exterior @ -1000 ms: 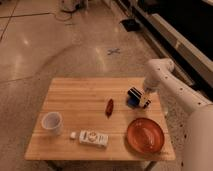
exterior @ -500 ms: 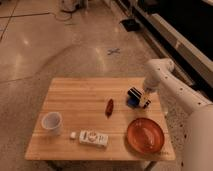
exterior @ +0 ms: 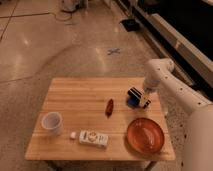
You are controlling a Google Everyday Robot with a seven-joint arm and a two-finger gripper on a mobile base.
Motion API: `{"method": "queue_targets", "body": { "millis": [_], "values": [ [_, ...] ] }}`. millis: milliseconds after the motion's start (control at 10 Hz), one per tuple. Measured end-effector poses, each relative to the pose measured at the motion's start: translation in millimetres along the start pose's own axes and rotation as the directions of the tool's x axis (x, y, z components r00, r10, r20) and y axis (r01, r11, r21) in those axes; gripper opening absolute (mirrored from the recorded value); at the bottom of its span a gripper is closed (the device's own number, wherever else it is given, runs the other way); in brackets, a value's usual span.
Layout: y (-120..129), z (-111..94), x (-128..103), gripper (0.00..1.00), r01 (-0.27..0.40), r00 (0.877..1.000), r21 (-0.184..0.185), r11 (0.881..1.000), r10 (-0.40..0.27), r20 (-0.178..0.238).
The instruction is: Drag the pepper across the table
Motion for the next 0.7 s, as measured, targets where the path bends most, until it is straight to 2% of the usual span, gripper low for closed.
{"method": "queue_targets", "body": {
  "millis": [300,400,500,600,700],
  "values": [
    [0.3,0.2,-0.1,0.80,0.004,1.000,0.000,1.000,-0.004,0.000],
    [2.4,0.3,-3.1,0.80,0.024,1.000,-0.002,1.000,-0.024,0.006],
    [9.8,2.1,-19.2,0.80,0.091,0.995,-0.008,0.996,-0.091,0.027],
    [20.8,4.8,-39.7,0.80,0.177,0.983,-0.015,0.984,-0.176,0.055],
    [32.6,8.0,-58.7,0.80,0.256,0.964,-0.021,0.967,-0.253,0.083]
  ]
}}
